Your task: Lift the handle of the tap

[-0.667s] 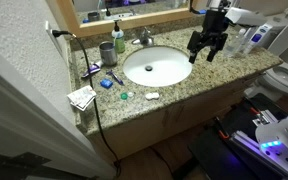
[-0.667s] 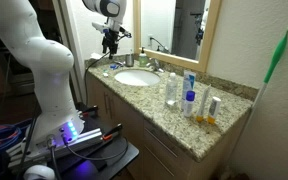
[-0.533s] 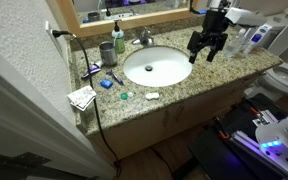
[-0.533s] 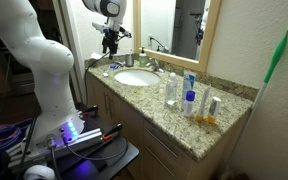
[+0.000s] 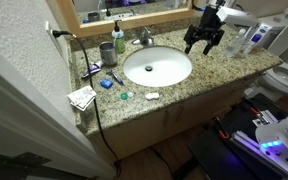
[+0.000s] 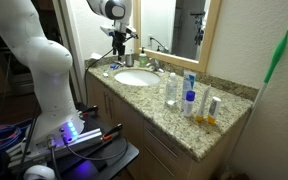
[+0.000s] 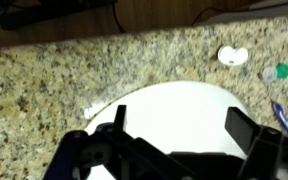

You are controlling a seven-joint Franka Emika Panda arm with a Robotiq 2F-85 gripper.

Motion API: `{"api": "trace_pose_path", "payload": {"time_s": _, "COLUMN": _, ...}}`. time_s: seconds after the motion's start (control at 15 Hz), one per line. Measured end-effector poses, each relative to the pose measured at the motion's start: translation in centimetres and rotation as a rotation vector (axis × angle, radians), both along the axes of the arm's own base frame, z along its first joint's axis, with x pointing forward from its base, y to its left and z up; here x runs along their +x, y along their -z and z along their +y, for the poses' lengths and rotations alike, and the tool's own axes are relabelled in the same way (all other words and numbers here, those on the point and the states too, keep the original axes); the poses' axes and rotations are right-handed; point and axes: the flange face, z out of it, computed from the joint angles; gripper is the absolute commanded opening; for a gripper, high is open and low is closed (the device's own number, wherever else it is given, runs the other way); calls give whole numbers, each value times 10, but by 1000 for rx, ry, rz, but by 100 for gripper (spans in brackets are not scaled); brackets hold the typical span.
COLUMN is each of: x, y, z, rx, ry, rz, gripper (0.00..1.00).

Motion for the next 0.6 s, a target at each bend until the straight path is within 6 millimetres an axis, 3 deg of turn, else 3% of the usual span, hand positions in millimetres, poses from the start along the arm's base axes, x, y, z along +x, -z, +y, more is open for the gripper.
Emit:
{"api": "trace_pose_path", "payload": {"time_s": 0.27, "x": 61, "y": 4, "z": -62, "rx": 9, "ry": 197, "rz": -191, "gripper": 100}}
{"api": "trace_pose_path", "payload": {"time_s": 0.4, "x": 77, "y": 1, "z": -71, "rx": 15, "ry": 233, "rz": -228, "gripper": 100}}
{"api": "trace_pose_path", "payload": {"time_s": 0.6, "x": 79, "y": 1, "z": -70, "rx": -7, "ry": 221, "rz": -227, "gripper": 100}}
